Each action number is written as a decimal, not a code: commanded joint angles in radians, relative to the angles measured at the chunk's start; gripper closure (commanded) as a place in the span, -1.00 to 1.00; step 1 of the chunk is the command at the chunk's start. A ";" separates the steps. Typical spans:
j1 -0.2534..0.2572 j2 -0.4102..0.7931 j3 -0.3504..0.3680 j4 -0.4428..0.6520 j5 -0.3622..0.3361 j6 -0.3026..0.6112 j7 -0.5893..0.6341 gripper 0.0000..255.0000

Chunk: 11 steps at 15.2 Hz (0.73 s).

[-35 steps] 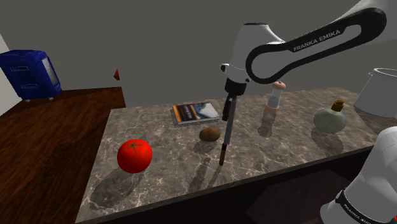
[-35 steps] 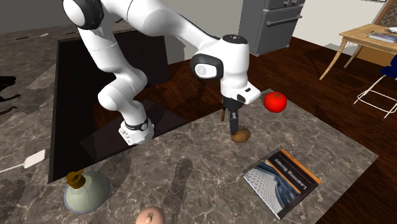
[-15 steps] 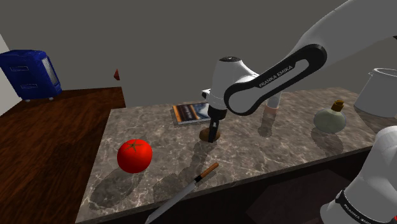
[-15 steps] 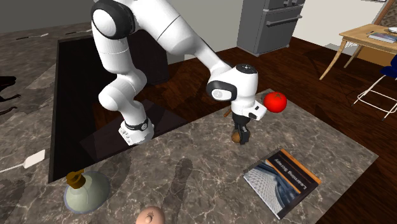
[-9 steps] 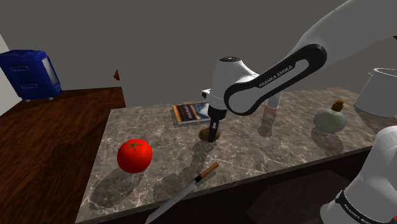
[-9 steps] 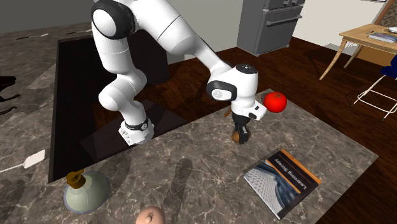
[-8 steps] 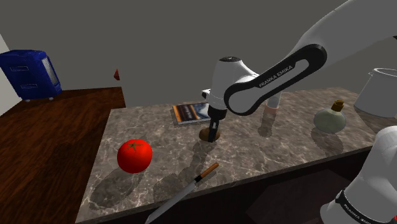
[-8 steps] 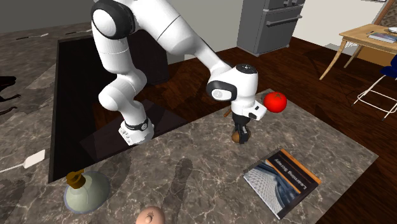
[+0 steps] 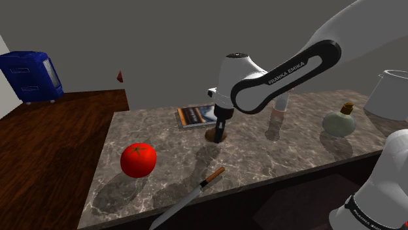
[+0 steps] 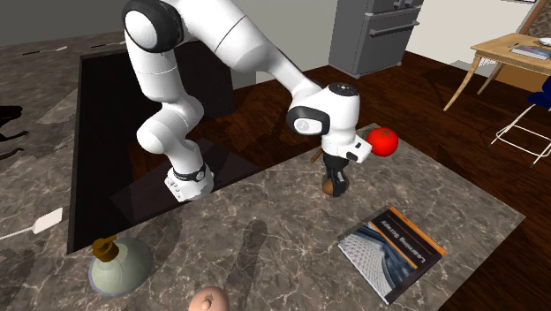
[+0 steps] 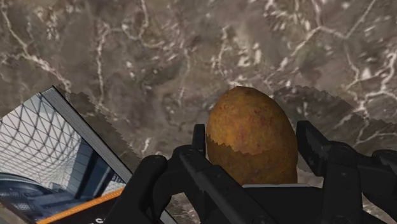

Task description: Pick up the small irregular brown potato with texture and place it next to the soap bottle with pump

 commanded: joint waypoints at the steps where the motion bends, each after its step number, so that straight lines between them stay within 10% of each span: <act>1: 0.000 -0.017 0.001 0.009 0.003 -0.026 -0.002 1.00; 11: 0.000 -0.089 0.001 0.069 0.015 -0.158 -0.011 1.00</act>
